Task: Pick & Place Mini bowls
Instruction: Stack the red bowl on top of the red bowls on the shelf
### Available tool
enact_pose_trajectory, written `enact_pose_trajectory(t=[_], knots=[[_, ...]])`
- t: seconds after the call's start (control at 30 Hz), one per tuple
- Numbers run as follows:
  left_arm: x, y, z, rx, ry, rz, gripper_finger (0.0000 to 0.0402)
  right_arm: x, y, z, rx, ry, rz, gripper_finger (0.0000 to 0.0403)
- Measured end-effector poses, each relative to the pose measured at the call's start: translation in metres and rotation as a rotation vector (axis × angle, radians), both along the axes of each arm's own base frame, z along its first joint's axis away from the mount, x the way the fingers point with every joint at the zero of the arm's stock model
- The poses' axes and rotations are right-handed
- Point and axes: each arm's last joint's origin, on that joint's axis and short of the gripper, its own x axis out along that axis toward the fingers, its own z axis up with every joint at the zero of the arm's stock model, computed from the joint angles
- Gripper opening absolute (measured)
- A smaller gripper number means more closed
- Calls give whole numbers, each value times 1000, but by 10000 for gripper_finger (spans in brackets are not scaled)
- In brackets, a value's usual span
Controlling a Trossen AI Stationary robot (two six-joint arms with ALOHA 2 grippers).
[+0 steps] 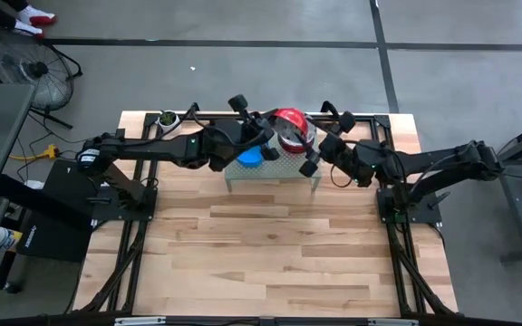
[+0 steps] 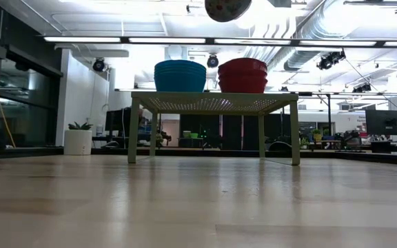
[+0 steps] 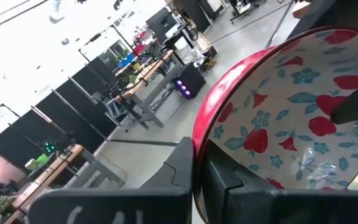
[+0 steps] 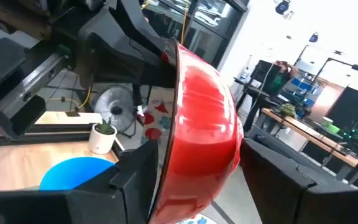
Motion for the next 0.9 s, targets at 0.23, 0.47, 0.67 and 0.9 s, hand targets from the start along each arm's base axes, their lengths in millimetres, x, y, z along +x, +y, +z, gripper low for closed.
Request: enact_pose_trajectory(t=[0.23, 0.47, 0.67, 0.9], knots=[[0, 0, 1, 25, 18, -19, 2, 0, -7, 0, 60, -51, -31, 199], [1, -1, 1, 66, 55, -51, 2, -1, -8, -1, 71, -45, -39, 141], [2, -2, 2, 154, 123, -130, 3, -2, -9, -4, 79, -27, -86, 109], [3, -7, 5, 204, 132, -270, 3, -4, -11, -4, 128, -70, -121, 66]])
